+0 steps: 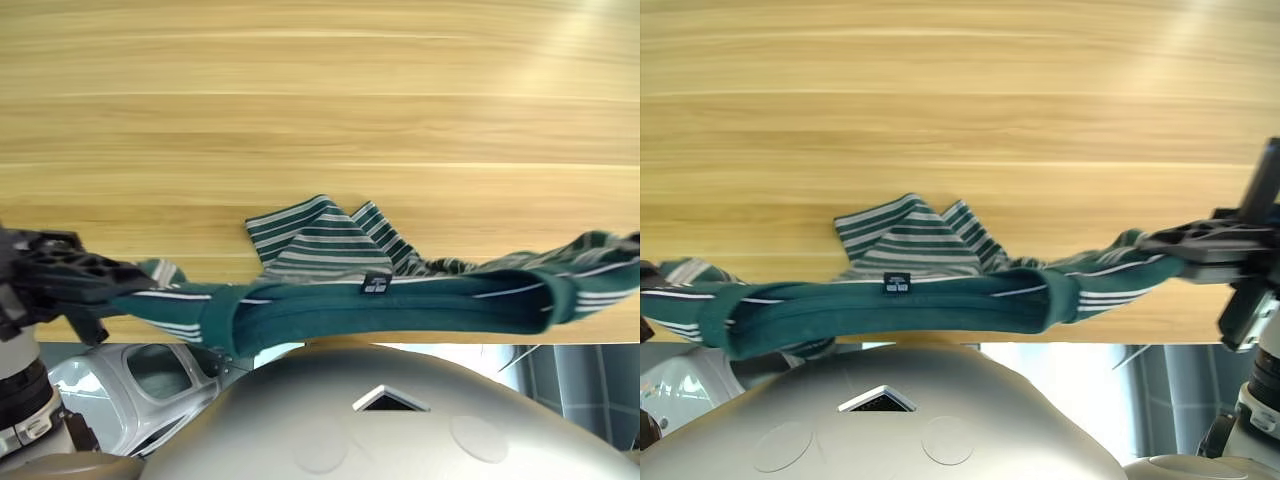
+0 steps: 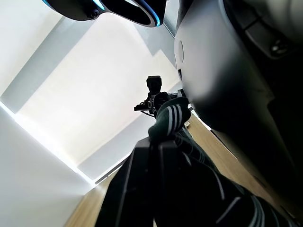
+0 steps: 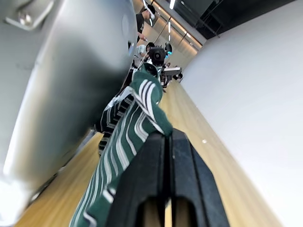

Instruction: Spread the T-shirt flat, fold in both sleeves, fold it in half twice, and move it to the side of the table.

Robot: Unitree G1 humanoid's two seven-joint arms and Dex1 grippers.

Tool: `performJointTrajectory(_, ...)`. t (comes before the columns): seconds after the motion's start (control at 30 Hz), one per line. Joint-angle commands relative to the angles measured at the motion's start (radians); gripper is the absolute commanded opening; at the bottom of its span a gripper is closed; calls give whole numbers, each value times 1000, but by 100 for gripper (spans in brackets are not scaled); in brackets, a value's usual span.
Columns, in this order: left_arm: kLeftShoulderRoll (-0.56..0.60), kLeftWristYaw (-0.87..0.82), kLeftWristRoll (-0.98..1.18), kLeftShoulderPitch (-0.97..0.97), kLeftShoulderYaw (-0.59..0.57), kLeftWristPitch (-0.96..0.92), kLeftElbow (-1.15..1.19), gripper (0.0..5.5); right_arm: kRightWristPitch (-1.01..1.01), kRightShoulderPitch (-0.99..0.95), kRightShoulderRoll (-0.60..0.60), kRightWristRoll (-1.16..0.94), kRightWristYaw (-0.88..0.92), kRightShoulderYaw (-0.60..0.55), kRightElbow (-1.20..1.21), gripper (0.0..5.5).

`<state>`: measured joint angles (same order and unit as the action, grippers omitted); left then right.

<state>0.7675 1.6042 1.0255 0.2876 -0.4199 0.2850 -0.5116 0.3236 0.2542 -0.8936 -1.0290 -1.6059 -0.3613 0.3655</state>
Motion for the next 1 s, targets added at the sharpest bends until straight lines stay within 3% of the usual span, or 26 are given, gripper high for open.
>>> performJointTrajectory(0.03,84,10,-175,-112,186,57,171,0,29,-216,22,330,22,211,-223,3)
performJointTrajectory(0.07,76,10,-267,-245,251,60,302,0,13,-387,74,457,106,271,-365,3)
performJointTrajectory(0.13,-14,-149,-533,-745,345,77,736,0,-25,-908,214,825,541,390,-829,3)
performJointTrajectory(0.2,-79,-696,-781,-1369,381,20,1241,0,-106,-1437,293,1020,1068,432,-1247,3)
performJointTrajectory(0.23,-72,-937,-846,-1606,377,-8,1399,0,-116,-1621,291,1027,1220,409,-1349,3)
performJointTrajectory(0.3,-13,-1199,-919,-1888,353,16,1519,0,-75,-1821,234,1027,1319,356,-1396,3)
performJointTrajectory(0.33,14,-1185,-918,-1906,334,59,1510,0,-34,-1814,215,1022,1283,340,-1362,3)
performJointTrajectory(0.43,32,-1060,-983,-1650,344,311,1410,0,137,-1556,203,1062,1203,354,-1204,3)
performJointTrajectory(0.57,-50,-1081,-1075,-1258,393,654,1419,0,328,-1268,218,1219,1311,437,-1208,3)
performJointTrajectory(0.73,-77,-919,-961,-883,434,810,1407,0,420,-1088,195,1253,1284,454,-1213,3)
performJointTrajectory(0.87,-20,-551,-641,-504,515,715,1157,0,452,-853,174,1080,1022,490,-1003,3)
performJointTrajectory(0.93,58,-388,-462,-318,532,630,927,0,439,-629,66,878,768,559,-772,3)
performJointTrajectory(1.0,90,-321,-407,-253,509,590,834,0,448,-440,-41,738,554,630,-617,3)
